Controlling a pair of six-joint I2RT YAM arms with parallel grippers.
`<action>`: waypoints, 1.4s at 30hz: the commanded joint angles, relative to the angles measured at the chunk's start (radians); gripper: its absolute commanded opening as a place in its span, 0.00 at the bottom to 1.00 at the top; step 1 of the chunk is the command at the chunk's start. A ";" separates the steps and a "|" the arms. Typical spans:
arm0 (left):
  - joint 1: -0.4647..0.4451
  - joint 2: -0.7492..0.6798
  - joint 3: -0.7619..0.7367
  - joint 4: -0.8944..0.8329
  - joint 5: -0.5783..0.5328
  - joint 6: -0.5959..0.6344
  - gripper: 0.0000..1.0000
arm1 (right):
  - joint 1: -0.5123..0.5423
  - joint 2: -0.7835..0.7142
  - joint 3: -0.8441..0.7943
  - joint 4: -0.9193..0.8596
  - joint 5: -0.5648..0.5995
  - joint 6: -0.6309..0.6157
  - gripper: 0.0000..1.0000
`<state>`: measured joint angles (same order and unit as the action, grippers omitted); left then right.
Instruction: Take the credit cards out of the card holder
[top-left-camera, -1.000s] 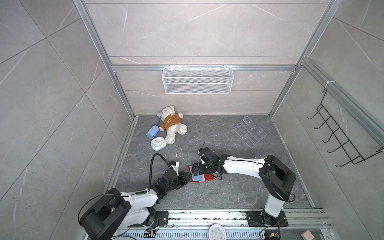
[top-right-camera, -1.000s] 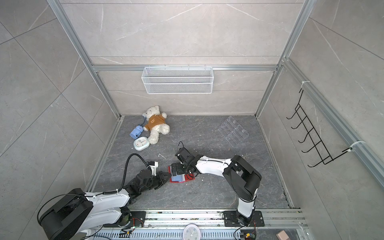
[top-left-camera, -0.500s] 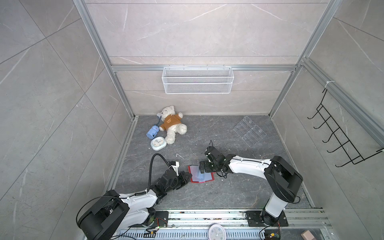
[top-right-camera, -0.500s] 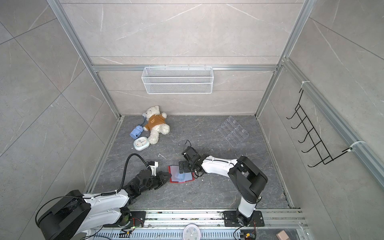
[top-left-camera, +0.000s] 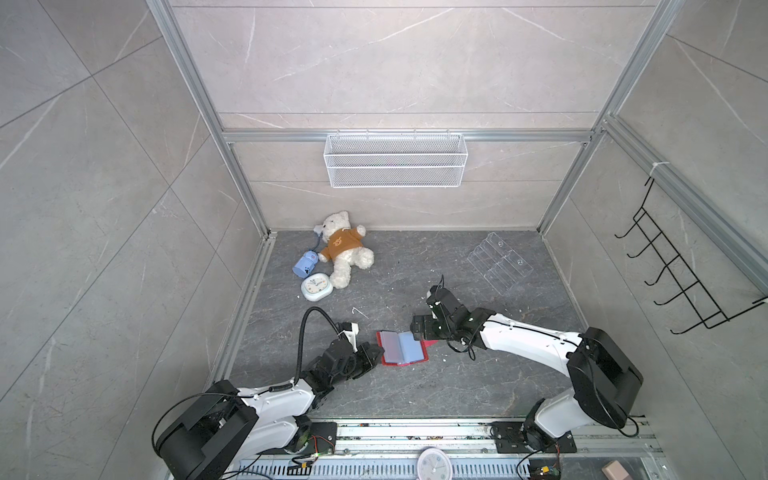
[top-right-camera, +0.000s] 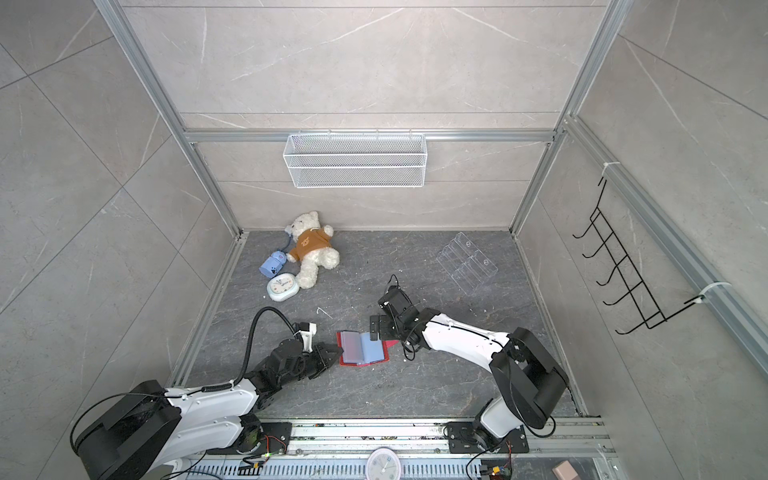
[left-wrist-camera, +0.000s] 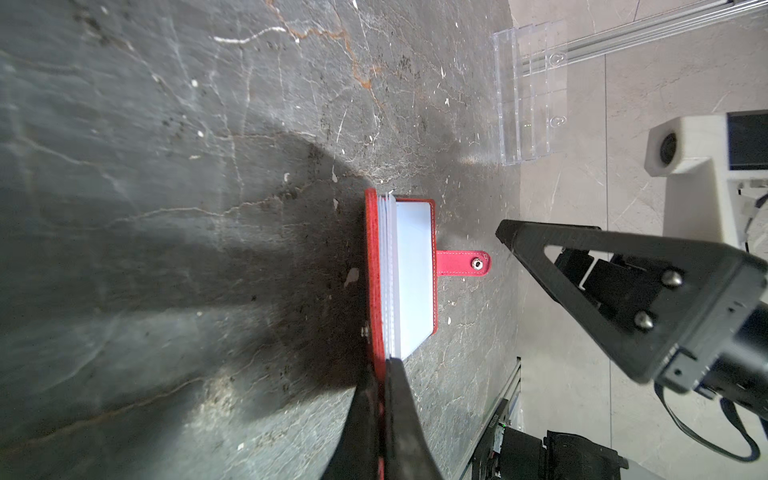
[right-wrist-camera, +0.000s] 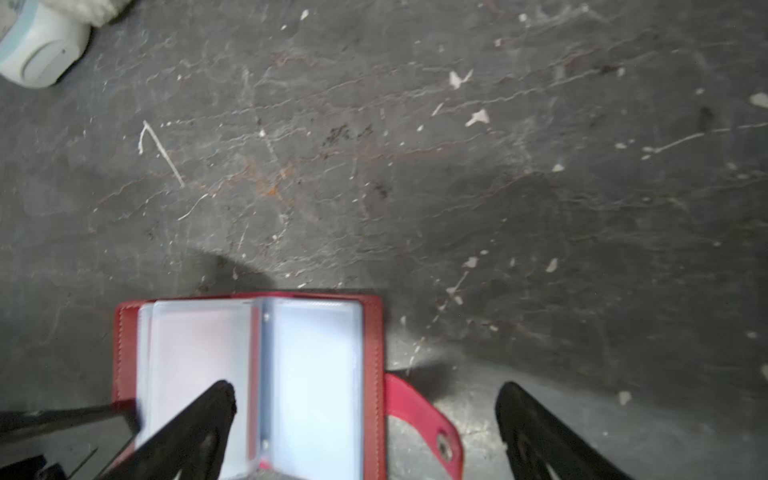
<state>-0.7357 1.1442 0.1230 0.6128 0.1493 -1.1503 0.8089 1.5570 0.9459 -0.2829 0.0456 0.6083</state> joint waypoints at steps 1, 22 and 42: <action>-0.004 0.000 0.023 0.023 -0.010 0.036 0.00 | 0.075 0.050 0.102 -0.031 -0.004 -0.037 1.00; -0.013 0.012 0.027 0.031 -0.018 0.037 0.00 | 0.121 0.247 0.194 -0.015 -0.038 -0.037 1.00; -0.020 0.013 0.025 0.032 -0.026 0.037 0.00 | 0.122 0.282 0.200 -0.010 -0.037 -0.033 1.00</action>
<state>-0.7486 1.1530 0.1230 0.6136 0.1337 -1.1427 0.9245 1.8122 1.1297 -0.2943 0.0113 0.5823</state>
